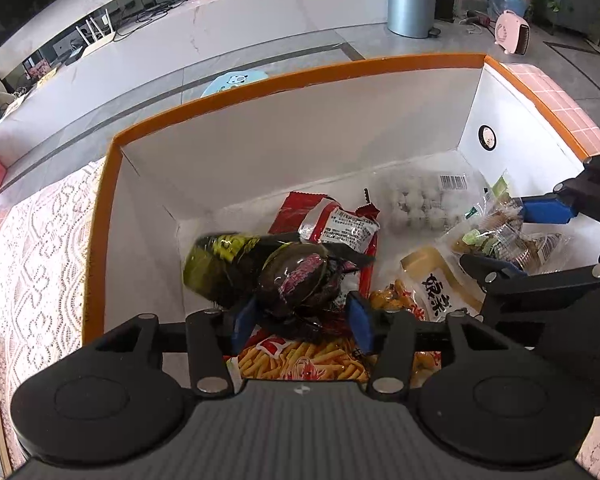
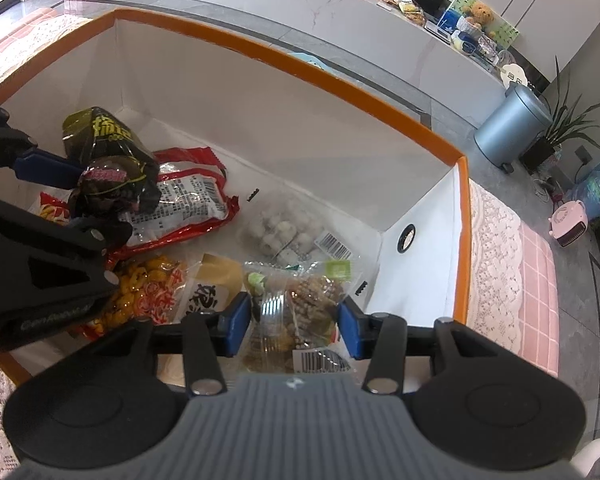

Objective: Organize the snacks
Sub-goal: 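Open both tools to release the bags into the box, then withdraw both tools from the box toward the last green-and-red candy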

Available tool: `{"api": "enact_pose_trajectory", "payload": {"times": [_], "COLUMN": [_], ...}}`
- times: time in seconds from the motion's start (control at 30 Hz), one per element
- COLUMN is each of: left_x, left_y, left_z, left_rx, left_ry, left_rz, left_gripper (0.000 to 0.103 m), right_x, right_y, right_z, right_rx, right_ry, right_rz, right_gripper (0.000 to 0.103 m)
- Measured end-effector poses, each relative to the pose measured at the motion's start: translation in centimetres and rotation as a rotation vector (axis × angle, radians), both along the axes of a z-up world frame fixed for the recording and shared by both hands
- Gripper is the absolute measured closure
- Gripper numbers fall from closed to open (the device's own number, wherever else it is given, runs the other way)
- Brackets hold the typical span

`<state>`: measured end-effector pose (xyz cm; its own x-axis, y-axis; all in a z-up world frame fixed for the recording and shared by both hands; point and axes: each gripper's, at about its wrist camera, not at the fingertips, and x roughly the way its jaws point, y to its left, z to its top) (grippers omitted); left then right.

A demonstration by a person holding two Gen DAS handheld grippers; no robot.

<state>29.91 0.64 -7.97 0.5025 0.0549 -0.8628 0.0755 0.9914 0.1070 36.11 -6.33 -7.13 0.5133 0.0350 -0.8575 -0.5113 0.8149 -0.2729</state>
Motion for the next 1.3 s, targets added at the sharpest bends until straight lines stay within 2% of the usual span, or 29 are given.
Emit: {"api": "enact_pose_trajectory", "payload": {"times": [0.1,0.23,0.37,0.43,0.63,0.7,0.73,1.1,1.3], "left_x": [-0.4,-0.9,-1.5,-1.9,-3.5,-4.3,-4.7,-8.7,-12.1], "left_y": [0.0,-0.1,-0.3,-0.5,-0.9,-1.1,-1.1,-0.4,-0.8], "left_z": [0.5,1.4,2.4,2.8,4.6,5.0,5.2,8.1,9.3], "left_rx": [0.009,0.026,0.036,0.045,0.054,0.064,0.068,0.049,0.004], "left_ry": [-0.023,-0.055,-0.083,-0.096,-0.165,-0.194,-0.208,-0.308,-0.356], "left_rz": [0.004,0.002,0.007,0.003,0.011,0.018,0.021,0.092,0.056], "left_gripper": [0.031,0.028,0.027,0.022,0.022,0.021,0.020,0.020,0.018], "right_x": [-0.3,-0.8,-1.3,-1.6,-2.6,-3.0,-3.3,-7.7,-11.7], "right_y": [0.0,-0.1,-0.4,-0.6,-1.5,-1.8,-2.0,-4.1,-6.1], "right_z": [0.5,1.4,2.6,3.2,5.4,6.1,6.5,10.2,11.6], "right_rx": [-0.006,-0.007,-0.019,-0.022,-0.015,0.001,0.004,0.169,0.267], "right_ry": [-0.023,-0.046,-0.077,-0.095,-0.120,-0.132,-0.149,-0.197,-0.266], "right_rz": [0.003,0.016,0.025,0.025,0.015,0.007,0.003,0.010,-0.052], "right_gripper": [0.042,0.037,0.032,0.031,0.029,0.013,0.012,0.008,0.004]}}
